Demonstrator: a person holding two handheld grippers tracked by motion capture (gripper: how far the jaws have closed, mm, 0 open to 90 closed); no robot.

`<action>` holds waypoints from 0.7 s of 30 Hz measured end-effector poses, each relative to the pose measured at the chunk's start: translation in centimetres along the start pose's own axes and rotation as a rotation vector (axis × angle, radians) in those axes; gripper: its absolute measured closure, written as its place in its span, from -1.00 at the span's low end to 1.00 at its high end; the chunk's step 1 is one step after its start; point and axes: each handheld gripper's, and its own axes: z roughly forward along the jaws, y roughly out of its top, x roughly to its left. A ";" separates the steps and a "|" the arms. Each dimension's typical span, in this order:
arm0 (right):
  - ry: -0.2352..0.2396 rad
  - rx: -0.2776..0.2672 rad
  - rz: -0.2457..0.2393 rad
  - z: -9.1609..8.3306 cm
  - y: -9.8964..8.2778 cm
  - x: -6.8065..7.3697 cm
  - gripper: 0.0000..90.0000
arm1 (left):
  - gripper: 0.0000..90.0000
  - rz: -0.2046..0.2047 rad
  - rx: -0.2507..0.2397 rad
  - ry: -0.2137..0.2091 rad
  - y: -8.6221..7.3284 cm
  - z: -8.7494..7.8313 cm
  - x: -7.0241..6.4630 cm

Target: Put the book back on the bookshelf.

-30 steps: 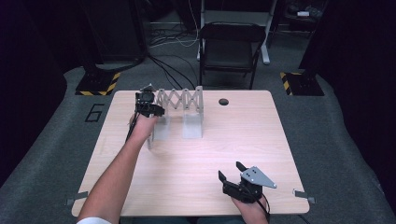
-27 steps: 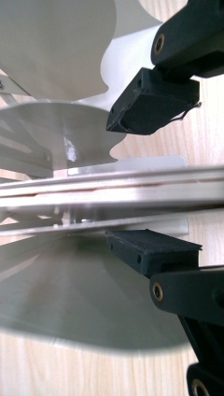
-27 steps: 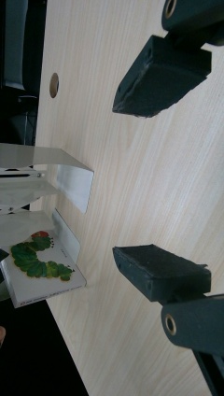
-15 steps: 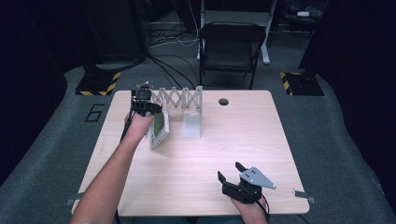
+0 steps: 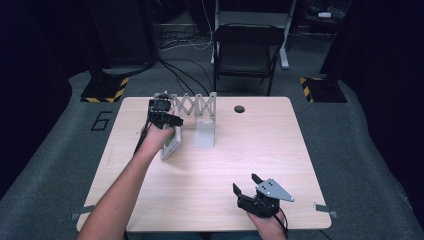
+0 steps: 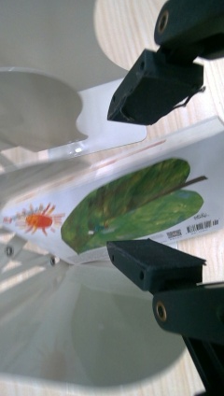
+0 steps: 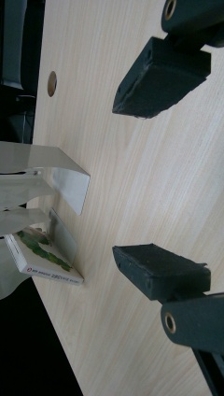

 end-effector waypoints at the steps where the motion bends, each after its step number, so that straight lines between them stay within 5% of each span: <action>1: 0.001 0.000 0.000 0.0 0.0 0.0 -0.43 | -0.36 0.020 0.008 0.007 -0.1 0.3 -0.3; 11: 0.001 0.000 0.008 0.0 0.0 -0.1 -0.42 | -0.39 0.199 0.005 0.157 -0.9 1.6 -1.4; 18: -0.001 0.006 0.007 0.1 0.0 0.0 -0.42 | -0.39 0.186 0.011 0.162 -0.8 1.4 -0.9; 21: -0.003 0.009 0.005 0.1 -0.1 0.0 -0.42 | -0.37 0.148 0.020 0.118 -0.7 1.4 -0.5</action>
